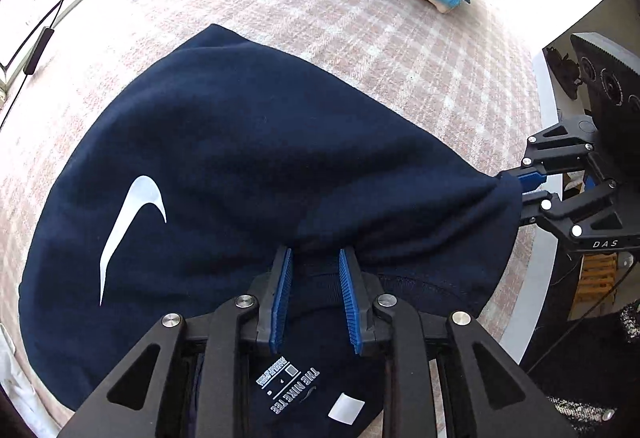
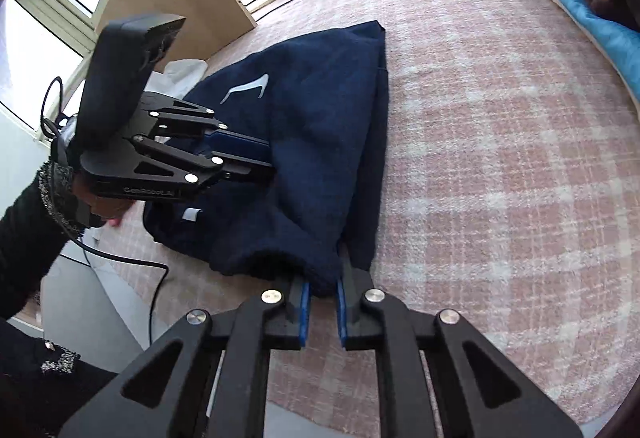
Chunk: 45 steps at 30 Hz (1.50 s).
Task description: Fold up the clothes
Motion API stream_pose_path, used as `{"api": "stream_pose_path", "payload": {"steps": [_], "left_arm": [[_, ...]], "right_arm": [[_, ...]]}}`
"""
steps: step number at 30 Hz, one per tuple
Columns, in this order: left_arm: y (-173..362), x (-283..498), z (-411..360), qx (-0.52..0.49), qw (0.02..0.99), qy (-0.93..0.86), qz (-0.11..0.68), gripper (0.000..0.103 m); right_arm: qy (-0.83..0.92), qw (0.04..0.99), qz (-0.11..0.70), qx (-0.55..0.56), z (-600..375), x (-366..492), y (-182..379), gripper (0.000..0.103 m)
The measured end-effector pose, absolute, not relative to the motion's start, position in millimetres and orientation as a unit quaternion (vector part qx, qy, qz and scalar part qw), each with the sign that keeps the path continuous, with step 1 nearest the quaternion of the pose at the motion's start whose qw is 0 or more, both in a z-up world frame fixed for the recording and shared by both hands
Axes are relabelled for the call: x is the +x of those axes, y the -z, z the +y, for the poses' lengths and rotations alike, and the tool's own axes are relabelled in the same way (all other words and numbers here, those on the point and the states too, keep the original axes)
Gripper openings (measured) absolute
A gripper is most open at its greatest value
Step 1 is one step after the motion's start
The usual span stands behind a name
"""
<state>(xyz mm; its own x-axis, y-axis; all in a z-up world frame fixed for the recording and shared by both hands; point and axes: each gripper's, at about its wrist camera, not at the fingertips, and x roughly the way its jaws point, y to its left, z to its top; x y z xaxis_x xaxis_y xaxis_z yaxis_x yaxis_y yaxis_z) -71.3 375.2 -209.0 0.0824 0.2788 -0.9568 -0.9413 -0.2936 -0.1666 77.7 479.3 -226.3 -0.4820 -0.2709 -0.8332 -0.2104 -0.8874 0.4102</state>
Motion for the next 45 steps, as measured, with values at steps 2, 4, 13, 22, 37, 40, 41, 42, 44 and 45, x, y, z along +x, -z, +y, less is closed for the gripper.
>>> {"api": "stream_pose_path", "payload": {"steps": [2, 4, 13, 22, 37, 40, 41, 42, 44, 45], "left_arm": [[196.5, -57.2, 369.4, -0.521, 0.521, -0.603, 0.307, 0.023], [184.1, -43.1, 363.6, -0.509, 0.534, -0.603, 0.303, 0.023], [186.7, 19.2, 370.7, -0.480, 0.575, -0.582, 0.316, 0.030], [200.2, 11.4, 348.4, -0.490, 0.564, -0.584, 0.319, 0.004], [154.2, -27.8, 303.0, -0.515, 0.554, -0.603, 0.254, 0.025], [148.3, -55.3, 321.4, -0.521, 0.537, -0.610, 0.260, 0.024], [146.3, -64.6, 328.5, -0.523, 0.532, -0.612, 0.262, 0.024], [150.4, -68.1, 341.6, -0.529, 0.527, -0.610, 0.264, 0.024], [165.9, -67.9, 375.1, -0.545, 0.518, -0.602, 0.268, 0.024], [173.7, -67.8, 391.8, -0.553, 0.514, -0.598, 0.270, 0.024]], "right_arm": [[0.820, 0.028, -0.237, 0.521, 482.9, 82.2, 219.8, 0.023], [0.827, 0.055, -0.256, 0.497, 494.0, 88.3, 202.8, 0.035], [0.833, 0.019, -0.248, 0.493, 540.3, -25.9, 195.7, 0.054], [0.839, 0.004, -0.155, 0.522, 517.4, -74.3, 207.7, 0.007], [0.860, -0.015, -0.190, 0.474, 538.5, 14.0, 167.1, 0.012], [0.873, 0.015, -0.158, 0.462, 506.7, 54.7, 165.9, 0.012], [0.877, 0.019, -0.139, 0.460, 494.3, 66.8, 167.9, 0.012], [0.875, 0.026, -0.124, 0.468, 484.1, 72.7, 173.7, 0.012], [0.868, 0.040, -0.101, 0.485, 467.7, 79.1, 185.8, 0.012], [0.869, 0.042, -0.096, 0.484, 464.4, 79.6, 187.7, 0.012]]}}
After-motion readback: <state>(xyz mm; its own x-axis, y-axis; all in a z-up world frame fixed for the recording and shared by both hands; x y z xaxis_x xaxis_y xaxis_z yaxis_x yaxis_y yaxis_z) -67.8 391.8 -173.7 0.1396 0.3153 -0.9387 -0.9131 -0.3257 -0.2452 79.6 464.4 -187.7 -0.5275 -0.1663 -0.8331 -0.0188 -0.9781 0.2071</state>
